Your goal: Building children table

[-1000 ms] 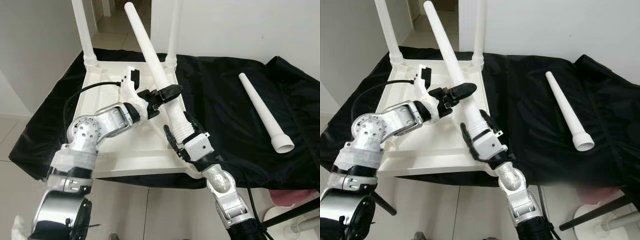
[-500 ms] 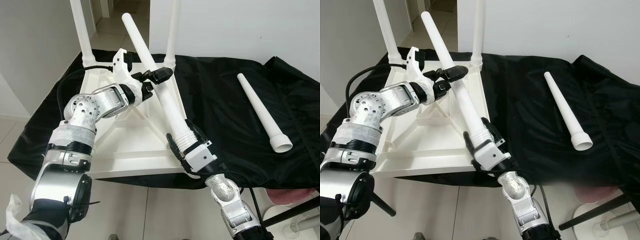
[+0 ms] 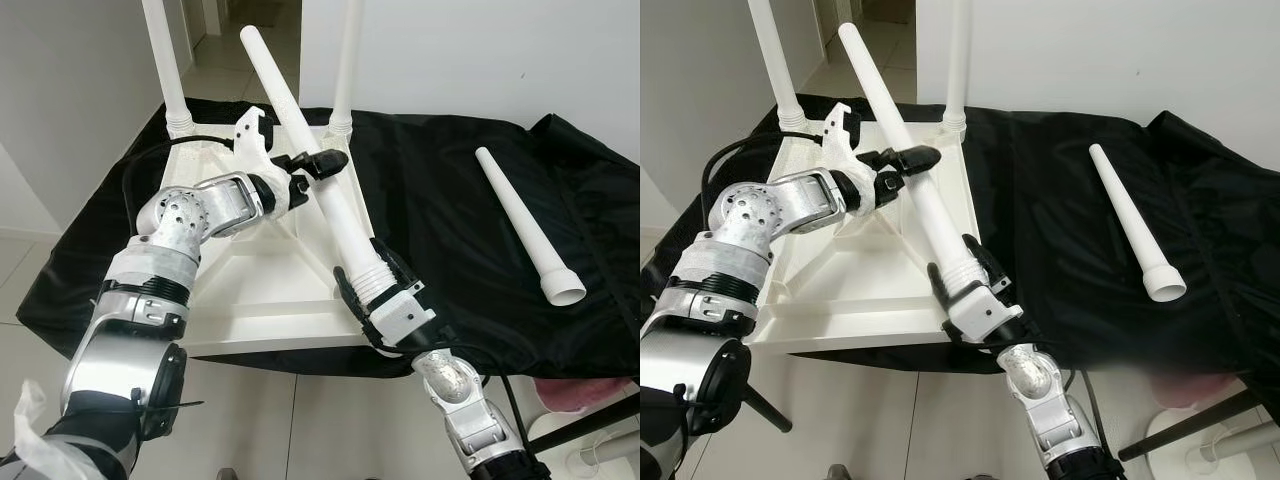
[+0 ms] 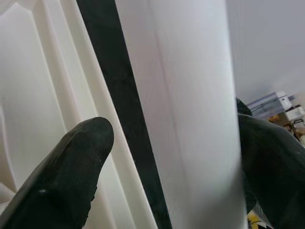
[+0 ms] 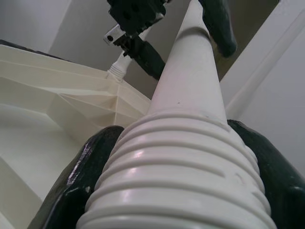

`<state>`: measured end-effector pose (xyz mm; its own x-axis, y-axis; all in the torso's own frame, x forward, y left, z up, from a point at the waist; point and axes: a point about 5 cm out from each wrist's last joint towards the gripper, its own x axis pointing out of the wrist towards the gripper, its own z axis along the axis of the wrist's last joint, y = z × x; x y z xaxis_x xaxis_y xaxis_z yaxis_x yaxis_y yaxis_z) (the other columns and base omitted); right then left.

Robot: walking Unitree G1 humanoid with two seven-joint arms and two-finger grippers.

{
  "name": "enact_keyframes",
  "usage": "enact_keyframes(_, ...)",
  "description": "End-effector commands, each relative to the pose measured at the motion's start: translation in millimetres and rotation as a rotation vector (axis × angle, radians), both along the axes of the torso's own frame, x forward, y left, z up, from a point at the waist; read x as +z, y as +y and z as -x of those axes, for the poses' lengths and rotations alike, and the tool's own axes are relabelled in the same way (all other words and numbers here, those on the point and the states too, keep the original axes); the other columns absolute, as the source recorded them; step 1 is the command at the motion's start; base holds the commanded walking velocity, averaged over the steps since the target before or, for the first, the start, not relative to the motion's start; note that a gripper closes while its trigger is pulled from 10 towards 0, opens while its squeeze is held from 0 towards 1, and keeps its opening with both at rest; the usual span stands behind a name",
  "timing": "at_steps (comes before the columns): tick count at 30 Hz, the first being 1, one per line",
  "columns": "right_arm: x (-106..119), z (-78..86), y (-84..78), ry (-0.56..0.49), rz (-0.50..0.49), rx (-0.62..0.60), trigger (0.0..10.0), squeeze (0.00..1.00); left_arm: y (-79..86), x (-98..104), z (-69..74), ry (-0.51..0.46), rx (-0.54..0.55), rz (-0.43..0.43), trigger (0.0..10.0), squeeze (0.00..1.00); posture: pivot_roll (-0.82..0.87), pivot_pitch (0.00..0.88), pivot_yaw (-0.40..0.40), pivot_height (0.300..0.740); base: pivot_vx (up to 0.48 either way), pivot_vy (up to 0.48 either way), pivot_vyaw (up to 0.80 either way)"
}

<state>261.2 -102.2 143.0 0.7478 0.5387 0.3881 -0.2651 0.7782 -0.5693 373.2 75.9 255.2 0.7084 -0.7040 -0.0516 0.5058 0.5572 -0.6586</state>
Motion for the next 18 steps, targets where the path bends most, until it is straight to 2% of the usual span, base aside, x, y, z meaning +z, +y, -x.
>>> enact_keyframes(1,4.7,1.6,3.7,-0.036,0.000,0.020,10.0,0.00,-12.8,14.6,14.0,-0.200,-0.363,0.195,10.0,0.00,-0.06,0.048,0.008,0.740,0.000,0.000,0.00)
enact_keyframes(5,3.1,2.4,4.7,-0.027,0.007,0.029,10.0,0.00,-11.4,13.4,9.3,-0.171,-0.333,0.199,10.0,0.00,-0.06,0.056,0.009,0.740,0.000,0.000,0.00)
enact_keyframes(6,2.5,2.4,4.4,-0.022,0.005,0.028,10.0,0.00,-10.3,14.3,7.5,-0.164,-0.323,0.207,9.2,0.00,-0.06,0.058,0.010,0.740,0.000,0.000,0.00)
enact_keyframes(7,1.7,2.3,3.9,-0.018,0.005,0.024,10.0,0.00,-8.4,17.3,6.1,-0.161,-0.314,0.230,0.0,0.00,-0.06,0.061,0.012,0.740,0.000,0.000,0.00)
enact_keyframes(11,0.4,2.9,3.8,-0.016,0.011,0.022,10.0,0.00,-5.5,23.8,5.2,-0.169,-0.310,0.265,0.0,0.00,-0.06,0.065,0.014,0.740,0.000,0.000,0.00)
enact_keyframes(18,-1.9,3.9,4.0,-0.008,0.007,0.017,10.0,0.00,-3.4,25.2,1.2,-0.172,-0.279,0.260,0.0,0.00,-0.06,0.070,0.014,0.740,0.000,0.000,0.00)
